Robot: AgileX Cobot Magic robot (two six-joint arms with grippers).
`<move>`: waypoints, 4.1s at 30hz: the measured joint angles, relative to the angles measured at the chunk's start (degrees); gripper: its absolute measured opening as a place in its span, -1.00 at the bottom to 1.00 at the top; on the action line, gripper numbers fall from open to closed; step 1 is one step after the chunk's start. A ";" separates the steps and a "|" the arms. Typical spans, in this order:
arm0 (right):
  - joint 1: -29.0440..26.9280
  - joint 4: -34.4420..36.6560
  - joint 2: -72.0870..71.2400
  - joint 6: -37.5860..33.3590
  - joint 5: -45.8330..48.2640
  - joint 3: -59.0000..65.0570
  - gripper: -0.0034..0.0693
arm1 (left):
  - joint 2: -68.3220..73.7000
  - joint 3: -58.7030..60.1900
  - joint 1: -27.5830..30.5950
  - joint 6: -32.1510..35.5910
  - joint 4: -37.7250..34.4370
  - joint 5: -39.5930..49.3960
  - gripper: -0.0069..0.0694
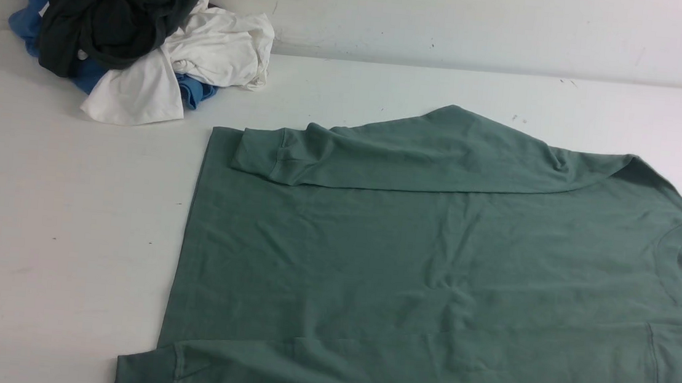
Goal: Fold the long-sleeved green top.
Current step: Use the left arm to clamp the cuff closest to it
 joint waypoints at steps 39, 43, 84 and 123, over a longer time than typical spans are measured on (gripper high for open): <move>0.00 -0.06 0.00 0.00 0.00 0.00 -0.94 | 0.00 0.00 0.00 0.00 0.00 0.00 -0.84; 0.00 -0.06 0.00 0.00 0.00 0.00 -0.94 | 0.00 0.00 0.00 0.00 0.31 0.00 -0.84; 0.00 37.79 1.87 -6.23 -1.95 -11.23 -0.94 | 5.30 -17.72 -0.11 9.44 -50.64 5.31 -0.84; 19.99 18.78 54.91 -27.44 50.94 -52.15 -0.94 | 92.56 -58.51 -21.46 1.29 4.16 41.65 0.35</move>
